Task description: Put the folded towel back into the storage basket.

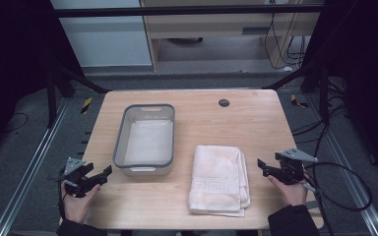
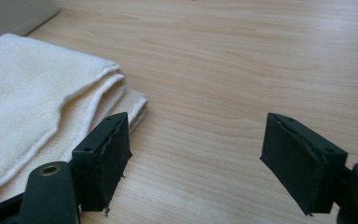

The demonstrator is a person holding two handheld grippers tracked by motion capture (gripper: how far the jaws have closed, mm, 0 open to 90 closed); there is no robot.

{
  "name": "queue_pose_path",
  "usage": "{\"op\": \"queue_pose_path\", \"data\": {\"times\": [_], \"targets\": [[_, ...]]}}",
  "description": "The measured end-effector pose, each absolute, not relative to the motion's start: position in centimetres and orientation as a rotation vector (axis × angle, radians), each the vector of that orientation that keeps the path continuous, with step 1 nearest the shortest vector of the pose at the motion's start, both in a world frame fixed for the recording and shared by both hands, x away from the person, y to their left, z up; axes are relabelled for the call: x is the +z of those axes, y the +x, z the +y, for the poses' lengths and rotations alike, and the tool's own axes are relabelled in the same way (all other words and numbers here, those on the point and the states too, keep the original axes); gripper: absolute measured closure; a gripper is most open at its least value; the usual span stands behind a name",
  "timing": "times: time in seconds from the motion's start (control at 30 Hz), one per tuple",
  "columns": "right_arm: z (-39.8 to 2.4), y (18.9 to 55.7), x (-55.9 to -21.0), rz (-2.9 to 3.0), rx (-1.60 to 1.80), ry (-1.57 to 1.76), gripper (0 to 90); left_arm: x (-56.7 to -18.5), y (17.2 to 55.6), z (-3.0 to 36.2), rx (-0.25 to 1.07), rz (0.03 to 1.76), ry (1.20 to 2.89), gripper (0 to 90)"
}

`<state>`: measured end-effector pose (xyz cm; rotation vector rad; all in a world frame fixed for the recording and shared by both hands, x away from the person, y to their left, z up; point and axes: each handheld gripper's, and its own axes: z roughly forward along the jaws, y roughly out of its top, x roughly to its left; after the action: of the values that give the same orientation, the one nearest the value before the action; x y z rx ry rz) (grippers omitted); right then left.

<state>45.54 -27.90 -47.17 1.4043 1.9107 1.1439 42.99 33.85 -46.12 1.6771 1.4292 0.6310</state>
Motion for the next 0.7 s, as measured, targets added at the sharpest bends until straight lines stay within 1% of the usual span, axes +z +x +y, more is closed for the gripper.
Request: {"op": "queue_pose_path", "data": {"times": [0.5,0.7], "targets": [[-28.0,45.3,-45.9,1.867,1.165,1.375,25.7,-44.4,42.8,34.0,0.641,1.394,1.62,27.4],[-27.9,45.6,-45.3,1.866,1.18,1.369,29.0,-43.7,43.0,34.0,0.634,1.389,1.599,28.6]]}}
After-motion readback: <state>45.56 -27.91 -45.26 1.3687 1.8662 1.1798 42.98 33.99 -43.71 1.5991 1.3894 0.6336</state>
